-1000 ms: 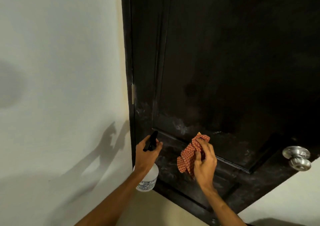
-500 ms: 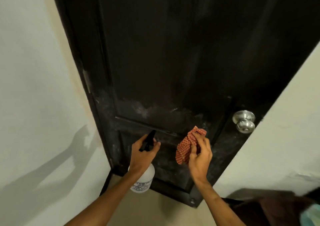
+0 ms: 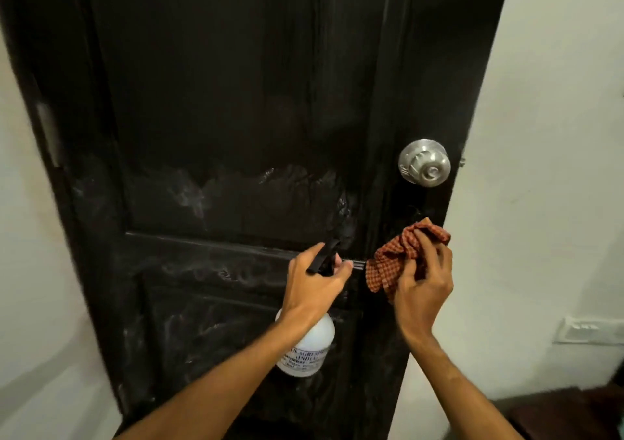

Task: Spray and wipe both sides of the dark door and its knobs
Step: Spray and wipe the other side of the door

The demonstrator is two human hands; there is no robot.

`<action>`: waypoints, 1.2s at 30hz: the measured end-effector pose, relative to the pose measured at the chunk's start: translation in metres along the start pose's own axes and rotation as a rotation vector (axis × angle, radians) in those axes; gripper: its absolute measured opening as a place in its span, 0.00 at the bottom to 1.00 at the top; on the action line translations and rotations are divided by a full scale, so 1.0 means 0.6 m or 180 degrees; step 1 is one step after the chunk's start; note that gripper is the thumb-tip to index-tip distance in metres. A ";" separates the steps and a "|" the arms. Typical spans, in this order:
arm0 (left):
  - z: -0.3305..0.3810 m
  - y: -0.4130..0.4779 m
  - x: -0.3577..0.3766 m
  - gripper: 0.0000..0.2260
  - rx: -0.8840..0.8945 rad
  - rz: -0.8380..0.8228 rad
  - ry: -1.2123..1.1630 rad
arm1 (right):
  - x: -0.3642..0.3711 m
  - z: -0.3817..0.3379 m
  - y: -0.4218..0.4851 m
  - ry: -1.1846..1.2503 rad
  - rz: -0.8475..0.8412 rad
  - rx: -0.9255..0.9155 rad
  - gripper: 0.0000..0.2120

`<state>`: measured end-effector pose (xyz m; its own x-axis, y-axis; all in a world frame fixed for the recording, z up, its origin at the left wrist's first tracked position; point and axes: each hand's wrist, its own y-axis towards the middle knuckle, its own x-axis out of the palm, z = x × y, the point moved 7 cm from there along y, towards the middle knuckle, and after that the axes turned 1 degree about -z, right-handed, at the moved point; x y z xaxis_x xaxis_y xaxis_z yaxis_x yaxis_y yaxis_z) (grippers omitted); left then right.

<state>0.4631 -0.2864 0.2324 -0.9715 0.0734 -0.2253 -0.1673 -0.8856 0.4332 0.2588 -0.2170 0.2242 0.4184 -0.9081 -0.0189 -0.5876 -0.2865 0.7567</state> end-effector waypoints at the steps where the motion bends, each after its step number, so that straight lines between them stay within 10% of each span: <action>1: -0.011 -0.005 0.022 0.10 0.0150 -0.0005 0.0004 | -0.007 0.018 -0.004 -0.0016 0.0130 -0.0194 0.21; 9: -0.050 0.007 0.115 0.11 0.0269 -0.0313 -0.0188 | -0.014 0.072 0.046 -0.0154 0.0355 -0.0841 0.22; 18: -0.051 0.005 0.101 0.13 0.0268 -0.0233 -0.0410 | 0.090 0.123 0.010 -0.2493 -0.1451 -0.2552 0.33; 36: -0.070 0.099 0.013 0.10 0.0491 0.0039 -0.0218 | 0.169 0.091 -0.010 -0.2563 -0.0593 -0.2701 0.32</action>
<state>0.4527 -0.3579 0.2196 -0.9820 0.0987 -0.1613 -0.1740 -0.8061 0.5656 0.2670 -0.3242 0.1819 -0.2861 -0.8915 -0.3512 0.2108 -0.4161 0.8846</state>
